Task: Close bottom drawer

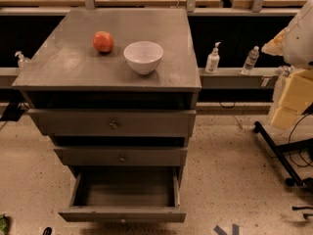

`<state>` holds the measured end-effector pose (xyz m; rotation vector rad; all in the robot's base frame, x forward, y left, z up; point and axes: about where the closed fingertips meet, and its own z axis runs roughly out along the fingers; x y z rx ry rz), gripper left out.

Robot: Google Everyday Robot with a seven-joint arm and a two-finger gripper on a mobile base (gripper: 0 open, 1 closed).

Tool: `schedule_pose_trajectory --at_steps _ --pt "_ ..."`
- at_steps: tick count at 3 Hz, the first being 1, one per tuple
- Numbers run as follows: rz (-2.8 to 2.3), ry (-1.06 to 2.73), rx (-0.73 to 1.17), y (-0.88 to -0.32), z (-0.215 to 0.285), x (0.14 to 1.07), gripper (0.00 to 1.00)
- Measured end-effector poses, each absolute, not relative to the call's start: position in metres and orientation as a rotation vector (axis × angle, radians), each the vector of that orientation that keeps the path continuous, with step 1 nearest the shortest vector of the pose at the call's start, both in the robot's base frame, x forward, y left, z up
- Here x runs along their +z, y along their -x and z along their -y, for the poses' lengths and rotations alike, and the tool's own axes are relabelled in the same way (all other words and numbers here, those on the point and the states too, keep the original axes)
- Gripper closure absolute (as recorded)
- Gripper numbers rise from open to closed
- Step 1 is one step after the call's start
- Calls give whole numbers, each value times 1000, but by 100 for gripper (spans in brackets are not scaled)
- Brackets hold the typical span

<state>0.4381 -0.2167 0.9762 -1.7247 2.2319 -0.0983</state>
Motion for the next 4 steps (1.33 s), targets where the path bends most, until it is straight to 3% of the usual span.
schedule_pose_trajectory --at_steps 2,4 --pt "-2220 1686 -107 -440 211 963 0" --pt "-2254 1493 183 -416 166 867 0"
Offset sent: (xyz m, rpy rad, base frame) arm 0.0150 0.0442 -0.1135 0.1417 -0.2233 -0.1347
